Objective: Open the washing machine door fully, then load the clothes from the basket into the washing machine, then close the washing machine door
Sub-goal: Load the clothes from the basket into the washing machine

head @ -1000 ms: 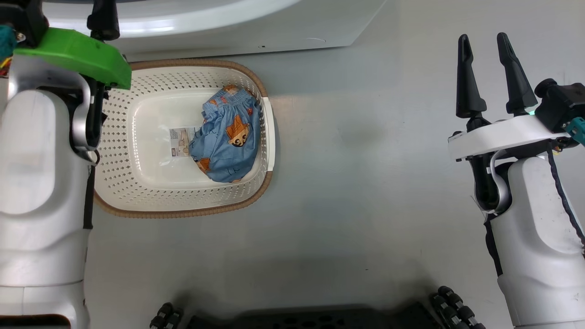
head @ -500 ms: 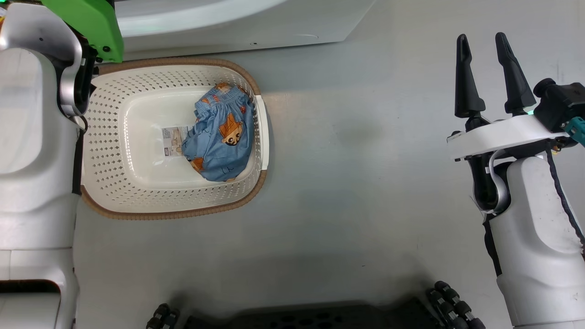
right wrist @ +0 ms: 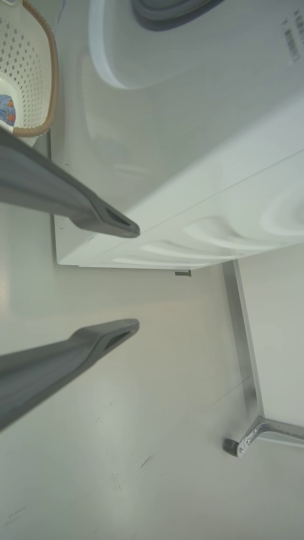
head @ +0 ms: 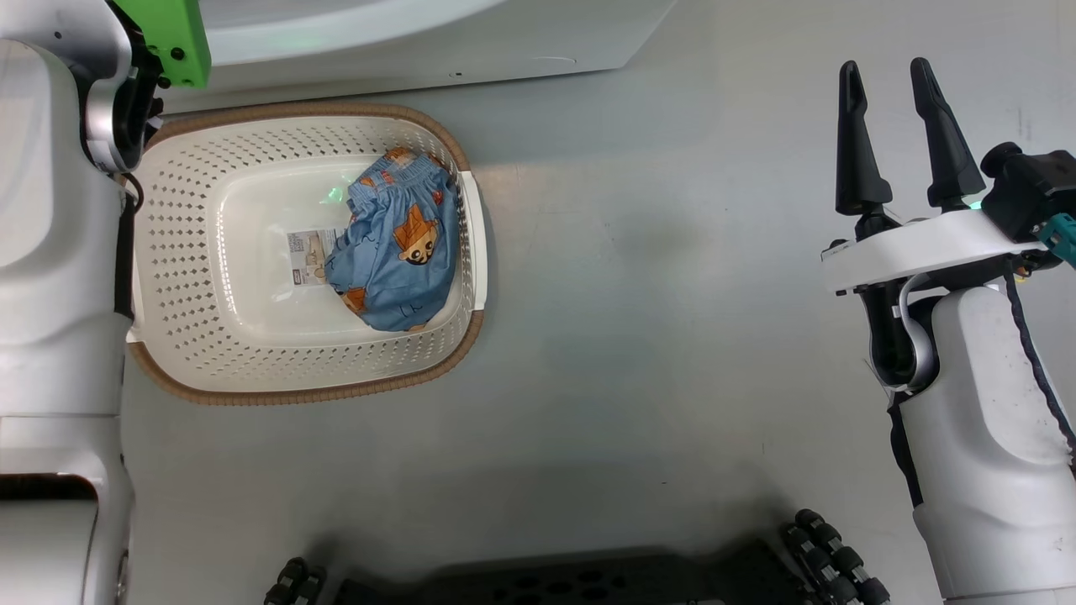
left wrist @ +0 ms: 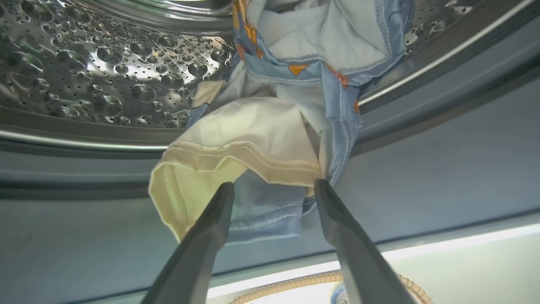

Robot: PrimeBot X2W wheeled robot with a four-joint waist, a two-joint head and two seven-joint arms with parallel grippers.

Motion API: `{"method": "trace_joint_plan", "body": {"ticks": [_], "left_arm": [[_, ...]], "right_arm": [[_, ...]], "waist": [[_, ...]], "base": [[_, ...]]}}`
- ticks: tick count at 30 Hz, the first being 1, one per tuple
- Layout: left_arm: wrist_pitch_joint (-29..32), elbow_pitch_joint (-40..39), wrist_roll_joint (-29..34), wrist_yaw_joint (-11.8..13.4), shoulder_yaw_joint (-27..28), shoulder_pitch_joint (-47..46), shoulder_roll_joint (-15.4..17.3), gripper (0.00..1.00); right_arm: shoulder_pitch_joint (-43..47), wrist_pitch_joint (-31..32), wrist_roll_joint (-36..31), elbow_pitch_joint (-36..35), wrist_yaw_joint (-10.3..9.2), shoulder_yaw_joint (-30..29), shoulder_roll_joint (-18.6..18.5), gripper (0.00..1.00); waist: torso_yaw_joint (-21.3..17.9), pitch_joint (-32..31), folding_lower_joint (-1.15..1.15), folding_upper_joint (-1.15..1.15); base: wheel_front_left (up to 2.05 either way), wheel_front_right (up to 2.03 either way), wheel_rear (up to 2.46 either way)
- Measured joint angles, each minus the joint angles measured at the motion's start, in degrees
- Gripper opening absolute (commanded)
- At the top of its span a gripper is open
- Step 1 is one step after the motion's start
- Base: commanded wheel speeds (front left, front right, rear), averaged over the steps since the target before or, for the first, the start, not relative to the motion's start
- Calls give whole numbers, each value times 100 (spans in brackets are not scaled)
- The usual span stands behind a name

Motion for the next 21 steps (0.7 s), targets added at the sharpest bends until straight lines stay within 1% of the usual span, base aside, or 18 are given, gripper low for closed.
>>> {"method": "trace_joint_plan", "body": {"ticks": [15, 21], "left_arm": [[838, 513, 0, 3, -2, -339, 65, 100], [907, 545, 2, 10, -10, -488, 78, 100]], "right_arm": [[-4, 0, 53, -1, 0, 9, 8, 100], [-36, 0, 94, -4, 0, 9, 10, 100]], "waist": [[-51, 122, 0, 0], [-55, 168, 0, 0]], "base": [[0, 0, 0], [0, 0, 0]]}}
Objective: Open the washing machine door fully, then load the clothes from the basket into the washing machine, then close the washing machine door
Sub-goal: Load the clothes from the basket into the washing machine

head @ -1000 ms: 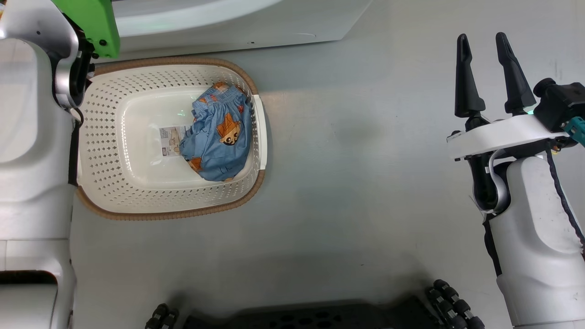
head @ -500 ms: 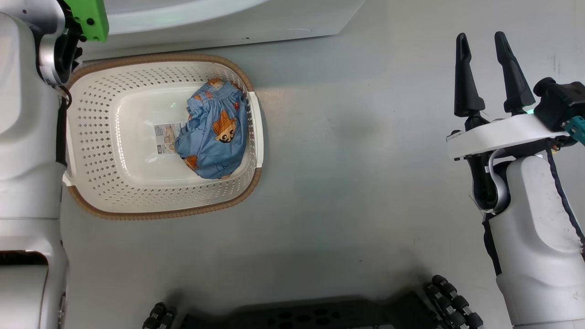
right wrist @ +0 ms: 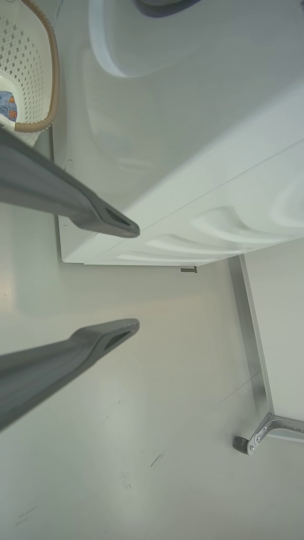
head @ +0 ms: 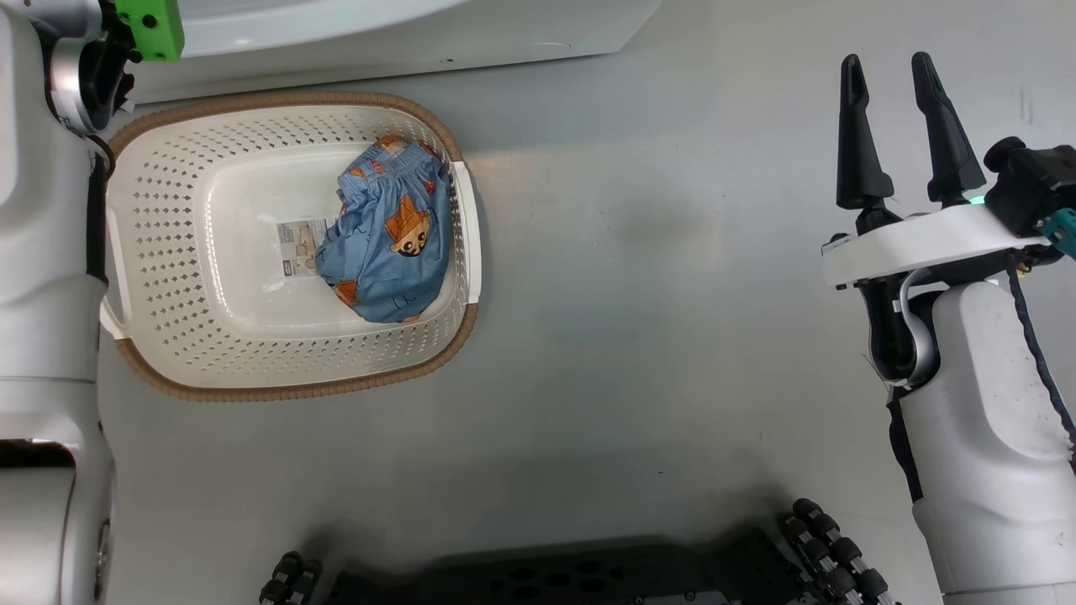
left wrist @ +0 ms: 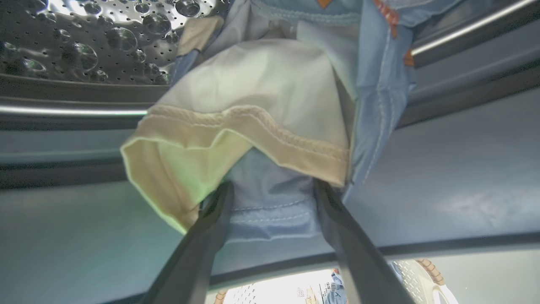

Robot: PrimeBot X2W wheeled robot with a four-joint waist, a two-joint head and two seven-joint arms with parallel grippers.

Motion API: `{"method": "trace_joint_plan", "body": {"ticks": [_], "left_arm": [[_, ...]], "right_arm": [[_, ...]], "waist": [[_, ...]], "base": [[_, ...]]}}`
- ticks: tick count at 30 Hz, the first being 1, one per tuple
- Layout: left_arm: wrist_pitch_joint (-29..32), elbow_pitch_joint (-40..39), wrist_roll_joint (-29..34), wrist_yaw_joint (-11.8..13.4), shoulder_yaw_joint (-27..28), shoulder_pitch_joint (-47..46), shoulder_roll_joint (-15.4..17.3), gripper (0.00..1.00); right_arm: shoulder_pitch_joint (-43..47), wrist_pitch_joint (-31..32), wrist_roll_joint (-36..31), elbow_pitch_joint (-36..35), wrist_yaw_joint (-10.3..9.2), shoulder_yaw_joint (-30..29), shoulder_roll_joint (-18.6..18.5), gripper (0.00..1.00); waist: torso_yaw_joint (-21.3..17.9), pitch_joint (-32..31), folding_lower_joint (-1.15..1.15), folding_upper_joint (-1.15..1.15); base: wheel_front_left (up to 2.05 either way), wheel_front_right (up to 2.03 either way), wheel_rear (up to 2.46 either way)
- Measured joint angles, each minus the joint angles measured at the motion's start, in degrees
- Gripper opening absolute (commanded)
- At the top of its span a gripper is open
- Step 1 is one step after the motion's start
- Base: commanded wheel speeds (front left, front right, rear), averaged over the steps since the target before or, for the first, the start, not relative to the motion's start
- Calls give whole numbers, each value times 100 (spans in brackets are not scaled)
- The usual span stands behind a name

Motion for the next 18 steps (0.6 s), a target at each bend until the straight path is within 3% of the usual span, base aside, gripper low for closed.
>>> {"method": "trace_joint_plan", "body": {"ticks": [1, 2, 3, 4, 5, 14, 18], "left_arm": [[37, 8, 0, 0, 1, -18, 0, 89], [43, 19, 0, 0, 0, -35, 0, 51], [43, 27, 0, 0, 1, -51, 0, 34], [43, 32, 0, 0, 4, -59, 0, 4], [43, 41, 0, 0, 4, -63, 0, 0], [-26, 126, 0, 10, 12, -147, -2, 0], [-386, 5, 56, 54, 2, -181, -2, 0]], "right_arm": [[-18, 0, 0, 0, 0, 2, 0, 100], [-42, 0, 0, -1, 0, 3, 0, 100], [-58, 0, 1, -8, 0, 4, 0, 100], [-59, 0, 1, -16, 0, 7, 0, 100], [-59, 0, 2, -16, 0, 9, 1, 100], [-59, 0, 10, -24, 0, 1, 2, 100], [-60, 0, 18, -32, 0, 1, 3, 100]], "waist": [[-1, 8, 0, 0], [-2, 16, 0, 0], [-4, 24, 0, 0], [-6, 32, 0, 0], [-9, 41, 0, 0], [-29, 105, 0, 0], [-26, 127, 0, 0]], "base": [[0, 0, 0], [0, 0, 0], [0, 0, 0], [0, 0, 0], [0, 0, 0], [0, 0, 0], [0, 0, 0]]}}
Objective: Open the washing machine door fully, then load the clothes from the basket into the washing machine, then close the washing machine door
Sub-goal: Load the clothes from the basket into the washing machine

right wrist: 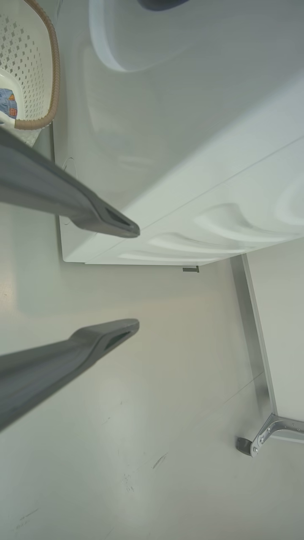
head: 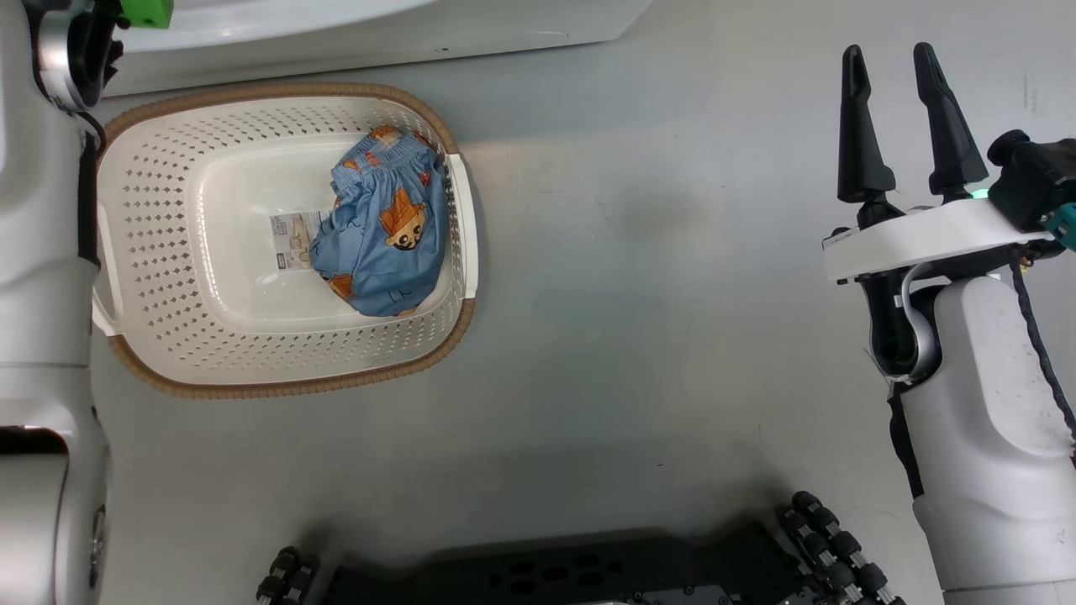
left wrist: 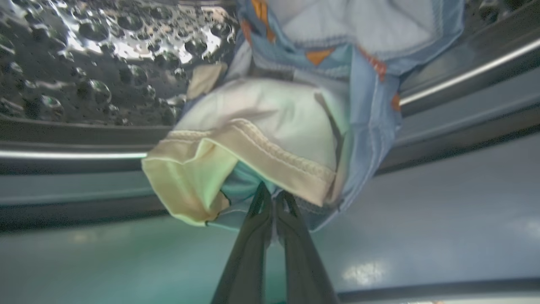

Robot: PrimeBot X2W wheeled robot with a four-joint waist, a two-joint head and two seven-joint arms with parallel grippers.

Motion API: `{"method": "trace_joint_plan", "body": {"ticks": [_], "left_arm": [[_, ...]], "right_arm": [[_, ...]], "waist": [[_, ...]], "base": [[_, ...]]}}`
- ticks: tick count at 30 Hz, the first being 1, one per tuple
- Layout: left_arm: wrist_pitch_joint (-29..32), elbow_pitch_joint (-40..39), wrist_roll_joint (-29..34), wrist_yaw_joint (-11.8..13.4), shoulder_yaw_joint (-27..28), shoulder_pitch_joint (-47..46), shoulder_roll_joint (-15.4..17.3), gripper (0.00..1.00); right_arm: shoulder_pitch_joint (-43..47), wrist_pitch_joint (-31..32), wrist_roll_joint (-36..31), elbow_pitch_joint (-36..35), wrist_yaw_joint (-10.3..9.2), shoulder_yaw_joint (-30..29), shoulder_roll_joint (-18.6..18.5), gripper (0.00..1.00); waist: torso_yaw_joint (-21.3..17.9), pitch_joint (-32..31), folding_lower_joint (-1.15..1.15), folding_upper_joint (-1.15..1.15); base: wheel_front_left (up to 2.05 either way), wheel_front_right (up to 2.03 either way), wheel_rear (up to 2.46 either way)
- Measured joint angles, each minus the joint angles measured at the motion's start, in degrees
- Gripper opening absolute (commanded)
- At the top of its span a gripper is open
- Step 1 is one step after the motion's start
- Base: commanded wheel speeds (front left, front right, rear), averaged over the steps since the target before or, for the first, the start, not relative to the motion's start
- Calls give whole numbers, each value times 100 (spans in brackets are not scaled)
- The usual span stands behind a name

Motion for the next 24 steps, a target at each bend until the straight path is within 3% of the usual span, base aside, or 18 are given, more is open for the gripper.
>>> {"method": "trace_joint_plan", "body": {"ticks": [24], "left_arm": [[-1470, -137, 31, -114, -32, -428, -115, 0]], "right_arm": [[-44, 0, 130, -21, 0, 43, 9, 100]], "waist": [[-88, 66, 0, 0]], "base": [[0, 0, 0]]}}
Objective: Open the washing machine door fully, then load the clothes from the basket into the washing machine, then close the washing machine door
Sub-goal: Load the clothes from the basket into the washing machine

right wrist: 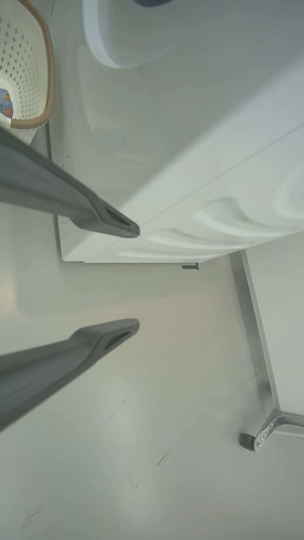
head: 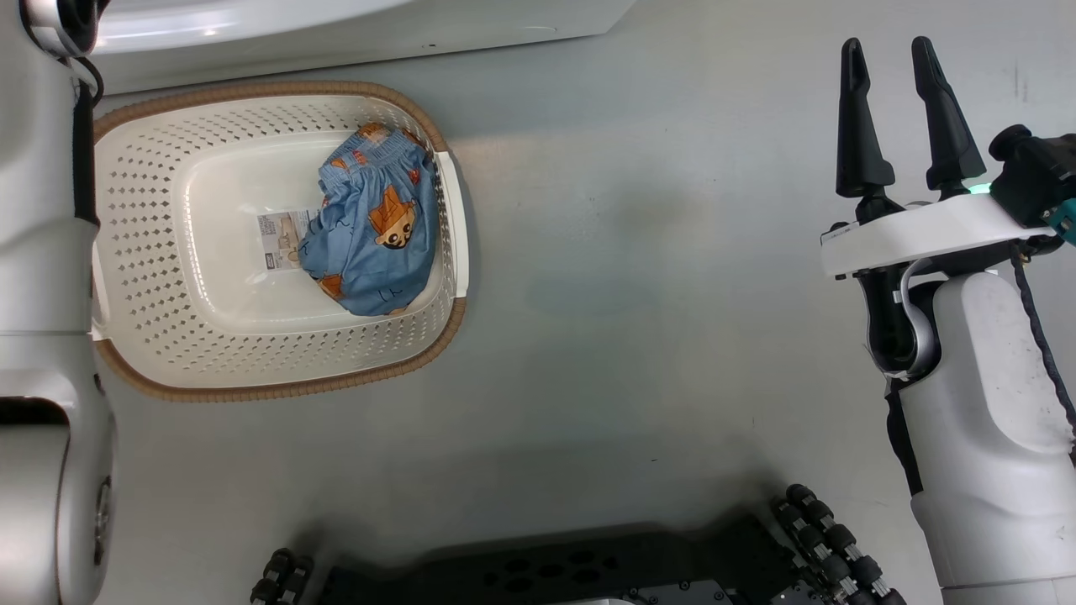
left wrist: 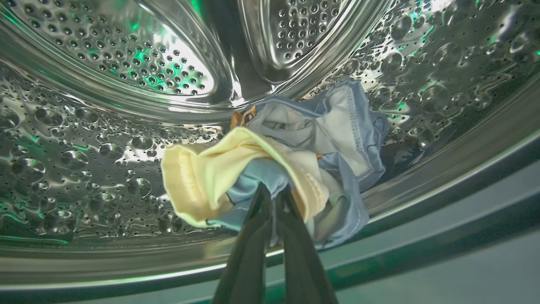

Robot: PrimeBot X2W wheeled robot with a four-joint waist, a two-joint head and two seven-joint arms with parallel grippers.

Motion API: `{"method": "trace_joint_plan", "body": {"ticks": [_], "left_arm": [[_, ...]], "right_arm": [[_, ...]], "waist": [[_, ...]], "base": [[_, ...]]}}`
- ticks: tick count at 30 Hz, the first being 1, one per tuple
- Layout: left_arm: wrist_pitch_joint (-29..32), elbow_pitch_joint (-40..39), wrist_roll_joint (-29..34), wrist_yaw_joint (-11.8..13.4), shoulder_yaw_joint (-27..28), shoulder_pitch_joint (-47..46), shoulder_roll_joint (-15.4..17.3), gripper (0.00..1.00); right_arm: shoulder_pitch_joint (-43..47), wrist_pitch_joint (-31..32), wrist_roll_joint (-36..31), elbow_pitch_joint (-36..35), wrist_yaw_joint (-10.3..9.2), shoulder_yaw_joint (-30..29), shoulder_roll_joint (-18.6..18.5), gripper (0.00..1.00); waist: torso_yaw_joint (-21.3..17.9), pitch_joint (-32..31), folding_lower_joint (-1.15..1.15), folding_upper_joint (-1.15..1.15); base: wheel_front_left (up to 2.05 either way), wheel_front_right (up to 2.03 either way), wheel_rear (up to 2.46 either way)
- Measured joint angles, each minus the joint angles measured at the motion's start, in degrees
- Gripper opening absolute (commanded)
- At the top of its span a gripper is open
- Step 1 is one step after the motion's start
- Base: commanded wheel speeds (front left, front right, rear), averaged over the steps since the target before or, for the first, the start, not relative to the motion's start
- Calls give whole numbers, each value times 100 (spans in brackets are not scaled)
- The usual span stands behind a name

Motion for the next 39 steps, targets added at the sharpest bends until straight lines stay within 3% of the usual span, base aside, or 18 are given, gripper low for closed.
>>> {"method": "trace_joint_plan", "body": {"ticks": [19, 39], "left_arm": [[-357, 143, -238, -148, 149, -632, -27, 0], [-719, 277, -203, -277, 146, -1440, 255, 0]], "right_arm": [[-21, 0, 104, -96, 0, 138, 7, 100], [-96, 0, 212, -177, 0, 207, 9, 100]], "waist": [[-210, 291, 0, 0], [-332, 873, 0, 0]], "base": [[0, 0, 0], [0, 0, 0]]}}
